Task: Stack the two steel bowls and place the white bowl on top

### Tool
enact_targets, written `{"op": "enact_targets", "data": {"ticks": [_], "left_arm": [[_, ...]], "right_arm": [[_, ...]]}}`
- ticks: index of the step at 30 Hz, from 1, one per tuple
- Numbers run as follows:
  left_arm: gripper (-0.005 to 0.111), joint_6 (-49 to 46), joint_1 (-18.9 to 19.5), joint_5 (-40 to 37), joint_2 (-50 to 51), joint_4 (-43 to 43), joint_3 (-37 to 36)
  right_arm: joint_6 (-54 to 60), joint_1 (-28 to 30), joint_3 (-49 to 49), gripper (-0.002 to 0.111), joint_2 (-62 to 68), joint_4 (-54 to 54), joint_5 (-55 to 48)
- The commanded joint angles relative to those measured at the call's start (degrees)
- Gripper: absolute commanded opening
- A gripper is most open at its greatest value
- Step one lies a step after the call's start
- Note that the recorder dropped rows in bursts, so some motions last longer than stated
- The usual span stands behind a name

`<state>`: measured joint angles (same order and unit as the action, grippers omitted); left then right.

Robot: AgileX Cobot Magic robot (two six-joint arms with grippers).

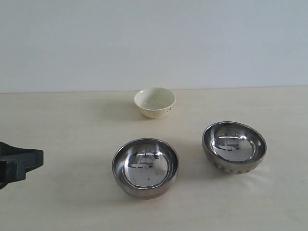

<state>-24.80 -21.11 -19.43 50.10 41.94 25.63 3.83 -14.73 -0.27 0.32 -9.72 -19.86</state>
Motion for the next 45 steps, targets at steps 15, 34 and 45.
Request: {"op": "enact_targets", "data": {"ticks": [15,34,45], "left_arm": [[0.004,-0.2,0.6,0.0,-3.6,0.6,-0.9],[0.004,-2.3,13.5,-0.1,-46.4,-0.6,-0.9],[0.004,-12.9,23.8,3.9,-47.0,-1.2,-4.7]], "right_arm": [[0.0,0.3,0.3,0.000,-0.3,0.1,0.3],[0.0,0.3,0.3,0.000,-0.3,0.1,0.3],[0.0,0.3,0.3,0.000,-0.3,0.1,0.3]]}}
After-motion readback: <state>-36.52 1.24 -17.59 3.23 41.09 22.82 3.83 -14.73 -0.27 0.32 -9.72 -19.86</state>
